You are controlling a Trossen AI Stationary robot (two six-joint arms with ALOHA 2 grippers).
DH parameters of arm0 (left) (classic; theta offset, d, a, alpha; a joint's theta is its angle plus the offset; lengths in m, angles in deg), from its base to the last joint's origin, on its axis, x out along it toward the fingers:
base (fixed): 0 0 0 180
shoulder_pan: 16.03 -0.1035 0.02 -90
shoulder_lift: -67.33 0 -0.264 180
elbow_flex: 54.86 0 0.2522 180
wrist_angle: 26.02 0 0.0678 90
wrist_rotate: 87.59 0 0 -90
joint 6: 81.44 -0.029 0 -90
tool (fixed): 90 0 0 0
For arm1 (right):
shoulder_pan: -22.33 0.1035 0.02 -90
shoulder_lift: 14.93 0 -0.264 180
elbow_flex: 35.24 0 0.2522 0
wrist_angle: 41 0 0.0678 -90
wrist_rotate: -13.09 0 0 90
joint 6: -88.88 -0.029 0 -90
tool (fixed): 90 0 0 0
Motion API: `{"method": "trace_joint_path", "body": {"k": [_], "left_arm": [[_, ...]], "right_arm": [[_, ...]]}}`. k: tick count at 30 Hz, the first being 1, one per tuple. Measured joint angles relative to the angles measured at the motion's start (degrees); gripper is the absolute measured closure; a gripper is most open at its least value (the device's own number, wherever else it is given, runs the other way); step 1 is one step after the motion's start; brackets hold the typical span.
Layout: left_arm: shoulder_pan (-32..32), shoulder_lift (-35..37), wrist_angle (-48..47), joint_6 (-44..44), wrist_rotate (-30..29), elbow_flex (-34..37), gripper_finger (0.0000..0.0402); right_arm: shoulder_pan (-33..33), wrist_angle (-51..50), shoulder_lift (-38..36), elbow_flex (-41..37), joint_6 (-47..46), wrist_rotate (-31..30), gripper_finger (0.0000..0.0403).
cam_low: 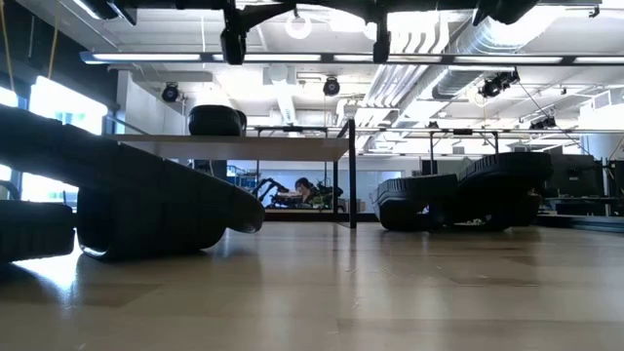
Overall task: Pick and place slides into the shelf
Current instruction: Put the black slipper on the shelf
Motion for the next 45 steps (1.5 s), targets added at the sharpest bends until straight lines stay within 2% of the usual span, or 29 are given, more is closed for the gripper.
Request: {"method": "trace_joint_path", "body": {"k": [7,13,18,21,30,35,45], "left_arm": [[0.11,8.28,-8.76,-6.37,3.21,0.00,0.0234],[0.07,14.23,-12.42,-8.75,8.38,-0.02,0.0263],[0.07,17.44,-15.97,-9.12,12.86,-0.04,0.0275],[0.07,18.71,-18.60,-9.41,14.97,-0.04,0.0279],[0.09,19.02,-22.41,-9.98,15.70,-0.04,0.0284],[0.07,19.02,-22.49,-10.00,16.14,-0.04,0.0286],[0.07,19.02,-25.42,-10.42,16.12,-0.04,0.0286]], "right_arm": [[-1.99,-9.49,-6.05,0.00,-2.96,-0.77,0.0364],[-5.79,-17.90,-7.66,0.00,-14.16,8.22,0.0364],[-7.80,-22.36,-6.70,0.00,-21.70,10.60,0.0364],[-8.30,-22.12,-5.73,0.00,-25.19,10.74,0.0364],[-7.79,-18.67,1.74,0.00,-34.65,12.25,0.0364],[-9.45,-14.43,5.27,0.00,-36.71,12.34,0.0364],[-11.02,-13.98,8.57,0.00,-38.78,12.39,0.0364]]}}
